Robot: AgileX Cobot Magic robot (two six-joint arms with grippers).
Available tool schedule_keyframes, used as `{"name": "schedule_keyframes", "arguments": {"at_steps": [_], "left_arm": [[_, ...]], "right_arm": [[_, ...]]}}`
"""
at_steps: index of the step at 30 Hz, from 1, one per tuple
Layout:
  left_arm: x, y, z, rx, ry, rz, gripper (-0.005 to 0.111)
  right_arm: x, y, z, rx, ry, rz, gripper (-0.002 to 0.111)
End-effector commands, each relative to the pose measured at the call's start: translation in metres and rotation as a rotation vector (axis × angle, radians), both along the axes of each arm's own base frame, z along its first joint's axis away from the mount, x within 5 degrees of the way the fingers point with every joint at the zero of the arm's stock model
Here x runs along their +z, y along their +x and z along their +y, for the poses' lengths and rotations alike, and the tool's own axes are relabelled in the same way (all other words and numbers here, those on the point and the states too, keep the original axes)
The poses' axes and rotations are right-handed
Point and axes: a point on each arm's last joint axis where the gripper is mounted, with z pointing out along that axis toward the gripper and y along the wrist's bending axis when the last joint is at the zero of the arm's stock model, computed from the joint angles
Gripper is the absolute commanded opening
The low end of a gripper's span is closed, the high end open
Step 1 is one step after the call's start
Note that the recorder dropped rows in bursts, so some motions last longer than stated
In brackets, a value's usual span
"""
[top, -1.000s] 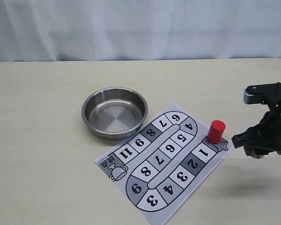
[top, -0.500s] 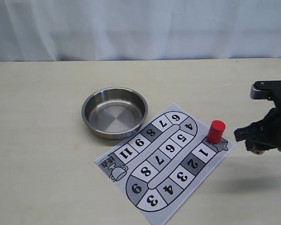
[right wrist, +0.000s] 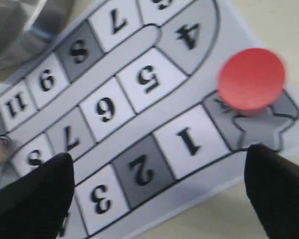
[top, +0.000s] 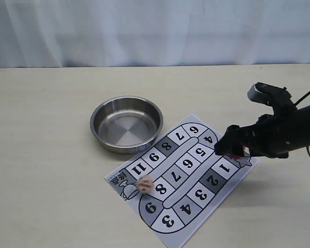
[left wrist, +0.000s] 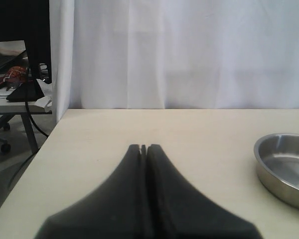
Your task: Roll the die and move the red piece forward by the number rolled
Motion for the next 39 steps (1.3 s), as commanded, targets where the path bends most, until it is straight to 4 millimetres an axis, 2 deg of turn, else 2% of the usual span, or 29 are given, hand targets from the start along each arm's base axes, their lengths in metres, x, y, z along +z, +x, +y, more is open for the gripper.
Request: {"name": "schedule_keyframes", "arguments": {"at_steps": [1, 32, 34, 39], "left_arm": [[0.0030, -0.0002, -0.0002, -0.002, -0.006, -0.019, 0.000], [0.0030, -0.0002, -0.0001, -0.001, -0.002, -0.019, 0.000], [0.0030, -0.0002, -0.0001, -0.001, -0.002, -0.019, 0.000], [0.0030, -0.0002, -0.0001, -0.001, -0.002, -0.019, 0.000]], "right_arm": [[-0.0036, 0.0023, -0.0130, -0.071, -0.119, 0.008, 0.086], [-0.0040, 0.0018, -0.0135, -0.036, -0.141, 0.000, 0.086], [-0.0042, 0.0009, -0.0123, -0.014, -0.144, 0.002, 0.080], [0.0000, 0.0001, -0.0118, 0.011, -0.149, -0.014, 0.054]]}}
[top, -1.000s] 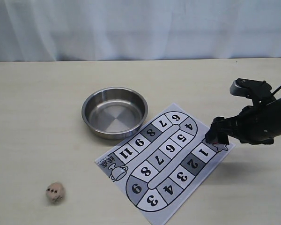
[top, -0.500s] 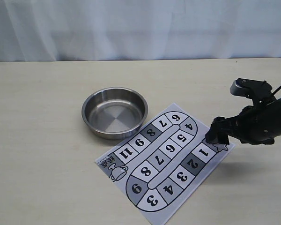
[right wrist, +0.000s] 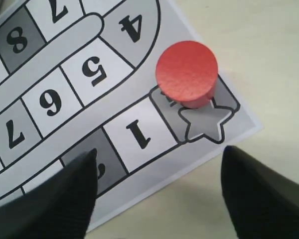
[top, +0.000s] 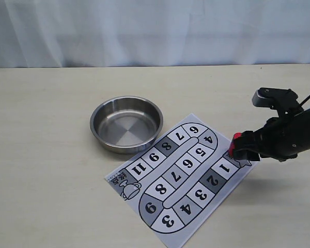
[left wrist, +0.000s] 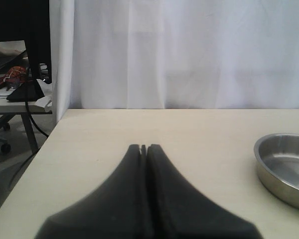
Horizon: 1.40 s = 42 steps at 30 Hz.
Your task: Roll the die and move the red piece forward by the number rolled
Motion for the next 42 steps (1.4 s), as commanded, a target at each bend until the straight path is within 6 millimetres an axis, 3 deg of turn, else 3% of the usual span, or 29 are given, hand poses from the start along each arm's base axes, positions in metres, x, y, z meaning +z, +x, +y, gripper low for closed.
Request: {"name": "schedule_keyframes", "arguments": {"at_steps": [1, 6, 8, 11, 16, 23, 33, 42], "left_arm": [[0.003, 0.000, 0.000, -0.001, -0.002, -0.019, 0.000], [0.003, 0.000, 0.000, -0.001, -0.004, -0.019, 0.000], [0.003, 0.000, 0.000, -0.001, -0.004, -0.019, 0.000], [0.003, 0.000, 0.000, -0.001, -0.004, -0.019, 0.000], [0.003, 0.000, 0.000, -0.001, -0.004, -0.019, 0.000], [0.003, 0.000, 0.000, -0.001, -0.004, -0.019, 0.000], [0.003, 0.000, 0.000, -0.001, -0.002, -0.019, 0.000], [0.003, 0.000, 0.000, -0.001, -0.002, -0.019, 0.000]], "right_arm": [[0.008, -0.001, 0.001, 0.039, 0.001, -0.011, 0.048], [0.029, -0.002, 0.008, 0.104, 0.060, -0.007, 0.020], [0.035, -0.003, 0.010, 0.137, 0.082, -0.021, 0.015], [0.045, -0.008, 0.031, 0.229, 0.091, -0.055, 0.005], [0.048, -0.022, 0.084, 0.423, 0.088, -0.072, 0.004], [0.032, -0.039, 0.136, 0.590, 0.058, -0.081, 0.004], [0.024, -0.058, 0.215, 0.834, 0.067, -0.095, 0.004], [-0.006, -0.070, 0.278, 1.013, 0.043, -0.107, 0.004]]}}
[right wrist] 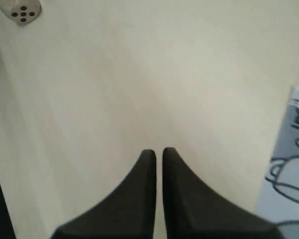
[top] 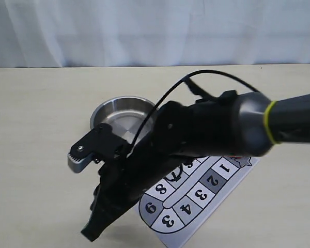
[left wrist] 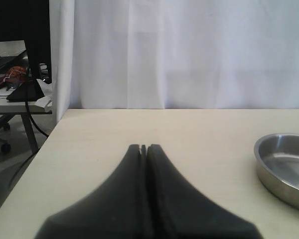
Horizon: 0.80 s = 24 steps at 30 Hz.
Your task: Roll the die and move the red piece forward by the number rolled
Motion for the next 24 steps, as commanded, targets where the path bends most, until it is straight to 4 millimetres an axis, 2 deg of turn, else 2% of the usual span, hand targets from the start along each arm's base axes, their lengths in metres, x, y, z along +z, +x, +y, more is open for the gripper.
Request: {"name": "schedule_keyframes", "arguments": {"at_steps": [1, 6, 16, 24], "left_arm": [[0.003, 0.000, 0.000, -0.001, -0.002, -0.019, 0.000], [0.003, 0.000, 0.000, -0.001, -0.002, -0.019, 0.000], [0.003, 0.000, 0.000, -0.002, -0.005, -0.019, 0.000], [0.003, 0.000, 0.000, -0.002, -0.005, -0.019, 0.000]], "right_arm": [[-0.014, -0.006, 0.027, 0.108, -0.005, -0.050, 0.004], [-0.025, -0.022, 0.051, 0.176, 0.032, -0.085, 0.004], [-0.048, -0.039, 0.079, 0.223, 0.078, -0.146, 0.004], [-0.051, -0.045, 0.109, 0.260, 0.129, -0.116, 0.004]]}}
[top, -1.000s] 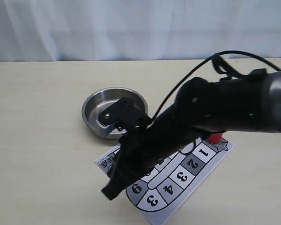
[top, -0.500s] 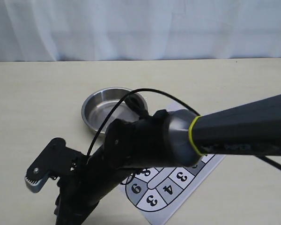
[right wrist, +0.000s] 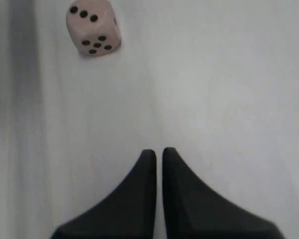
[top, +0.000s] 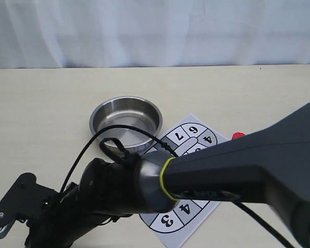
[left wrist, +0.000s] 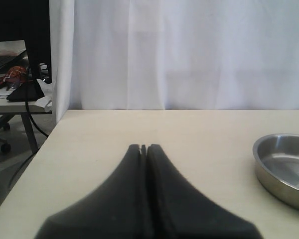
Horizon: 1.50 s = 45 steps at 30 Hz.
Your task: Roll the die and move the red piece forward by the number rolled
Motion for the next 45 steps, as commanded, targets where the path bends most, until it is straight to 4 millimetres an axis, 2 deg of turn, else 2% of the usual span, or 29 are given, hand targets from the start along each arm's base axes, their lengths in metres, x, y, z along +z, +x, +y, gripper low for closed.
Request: {"name": "schedule_keyframes", "arguments": {"at_steps": [1, 10, 19, 27, 45], "left_arm": [[0.003, 0.000, 0.000, -0.002, -0.005, -0.019, 0.000], [0.003, 0.000, 0.000, -0.002, -0.005, -0.019, 0.000], [0.003, 0.000, 0.000, -0.001, 0.001, -0.019, 0.000], [0.003, 0.000, 0.000, -0.001, 0.001, -0.019, 0.000], [0.003, 0.000, 0.000, -0.001, 0.001, -0.019, 0.000]], "right_arm": [[-0.001, -0.005, 0.016, 0.043, 0.022, 0.021, 0.004], [-0.005, -0.015, 0.037, 0.107, 0.042, 0.026, 0.004], [-0.006, -0.033, 0.046, 0.171, 0.052, -0.011, 0.004], [-0.016, -0.031, 0.047, 0.146, 0.044, -0.034, 0.004], [-0.013, -0.030, 0.049, 0.150, 0.055, -0.031, 0.004]]}}
